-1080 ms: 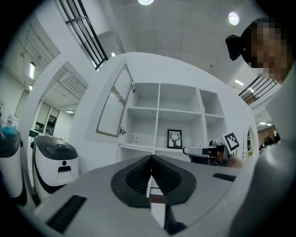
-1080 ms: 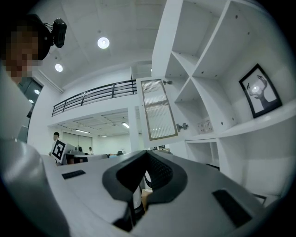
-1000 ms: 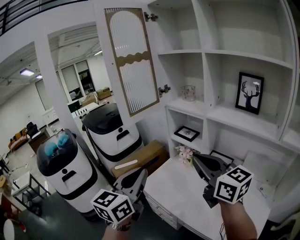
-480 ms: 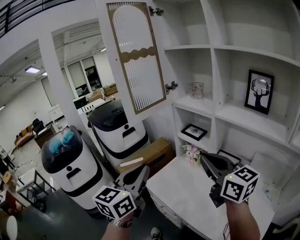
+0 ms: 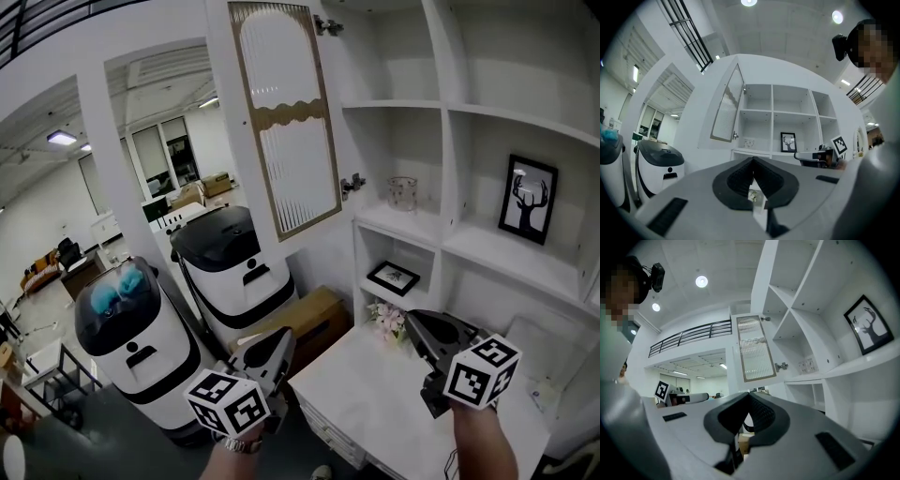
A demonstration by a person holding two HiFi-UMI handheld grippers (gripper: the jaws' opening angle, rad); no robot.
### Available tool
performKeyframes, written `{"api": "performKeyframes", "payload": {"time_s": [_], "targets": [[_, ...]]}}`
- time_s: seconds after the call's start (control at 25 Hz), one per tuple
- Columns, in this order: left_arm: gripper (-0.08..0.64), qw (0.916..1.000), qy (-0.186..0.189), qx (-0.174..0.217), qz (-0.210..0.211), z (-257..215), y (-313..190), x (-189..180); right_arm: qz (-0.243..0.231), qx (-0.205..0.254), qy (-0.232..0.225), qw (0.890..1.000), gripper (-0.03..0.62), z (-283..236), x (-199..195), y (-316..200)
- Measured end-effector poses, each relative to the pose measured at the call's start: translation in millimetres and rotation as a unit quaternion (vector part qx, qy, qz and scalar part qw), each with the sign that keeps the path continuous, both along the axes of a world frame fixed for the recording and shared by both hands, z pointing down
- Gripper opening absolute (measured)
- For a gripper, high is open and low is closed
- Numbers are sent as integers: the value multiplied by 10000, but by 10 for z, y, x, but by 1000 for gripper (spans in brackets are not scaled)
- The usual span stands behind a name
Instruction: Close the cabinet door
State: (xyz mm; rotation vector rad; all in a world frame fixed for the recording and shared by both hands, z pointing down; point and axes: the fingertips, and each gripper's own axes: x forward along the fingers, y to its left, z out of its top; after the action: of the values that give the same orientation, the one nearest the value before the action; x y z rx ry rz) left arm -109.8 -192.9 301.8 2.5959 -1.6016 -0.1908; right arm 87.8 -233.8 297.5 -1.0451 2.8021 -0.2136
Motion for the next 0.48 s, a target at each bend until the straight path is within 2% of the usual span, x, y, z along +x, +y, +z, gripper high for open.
{"api": "performKeyframes", "payload": {"time_s": [0.48], "targets": [[5,10000,24,-10,60,-87,-631,-476,238,-82,19,9997,5,-58,-325,-496]]}}
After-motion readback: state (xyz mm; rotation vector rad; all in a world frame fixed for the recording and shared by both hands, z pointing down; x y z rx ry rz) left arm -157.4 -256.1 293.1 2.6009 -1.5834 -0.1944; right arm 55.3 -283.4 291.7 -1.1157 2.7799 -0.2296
